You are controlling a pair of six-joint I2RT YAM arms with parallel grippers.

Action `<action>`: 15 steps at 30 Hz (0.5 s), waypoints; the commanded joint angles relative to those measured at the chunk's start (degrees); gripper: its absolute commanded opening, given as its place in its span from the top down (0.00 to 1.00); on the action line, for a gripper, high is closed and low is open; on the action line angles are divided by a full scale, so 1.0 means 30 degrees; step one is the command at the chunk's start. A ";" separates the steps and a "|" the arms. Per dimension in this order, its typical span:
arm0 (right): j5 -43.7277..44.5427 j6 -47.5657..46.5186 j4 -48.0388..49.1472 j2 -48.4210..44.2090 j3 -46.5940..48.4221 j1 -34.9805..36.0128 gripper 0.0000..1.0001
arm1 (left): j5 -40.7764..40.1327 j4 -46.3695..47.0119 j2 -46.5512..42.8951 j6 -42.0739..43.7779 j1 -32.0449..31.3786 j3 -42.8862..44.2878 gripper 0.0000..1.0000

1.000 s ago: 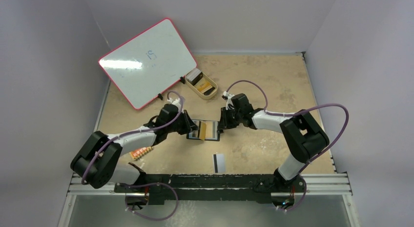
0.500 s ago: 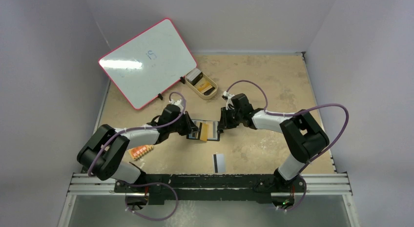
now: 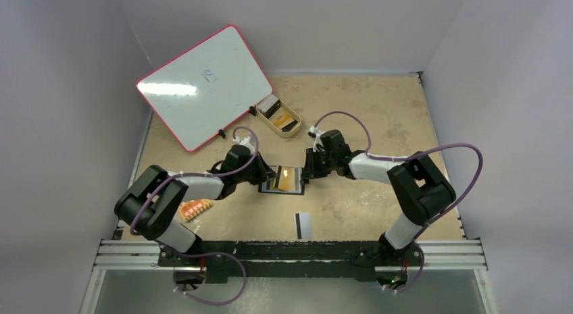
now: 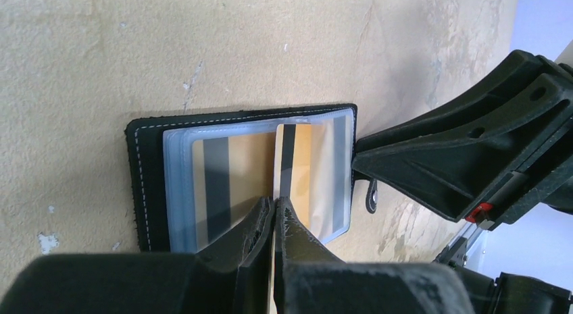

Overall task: Put the credit cards into the card holder
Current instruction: Insert the credit card into the card holder.

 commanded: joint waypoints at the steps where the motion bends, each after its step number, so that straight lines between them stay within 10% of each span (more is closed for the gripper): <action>1: -0.0027 0.0290 0.0100 -0.0268 -0.0456 0.0118 0.78 | -0.1267 0.1716 -0.0507 -0.0711 0.0014 -0.0830 1.00; 15: -0.0038 0.1176 0.0669 -0.0422 -0.0694 0.0101 0.78 | -0.1644 0.4042 0.0861 -0.2035 -0.1674 -0.1357 0.98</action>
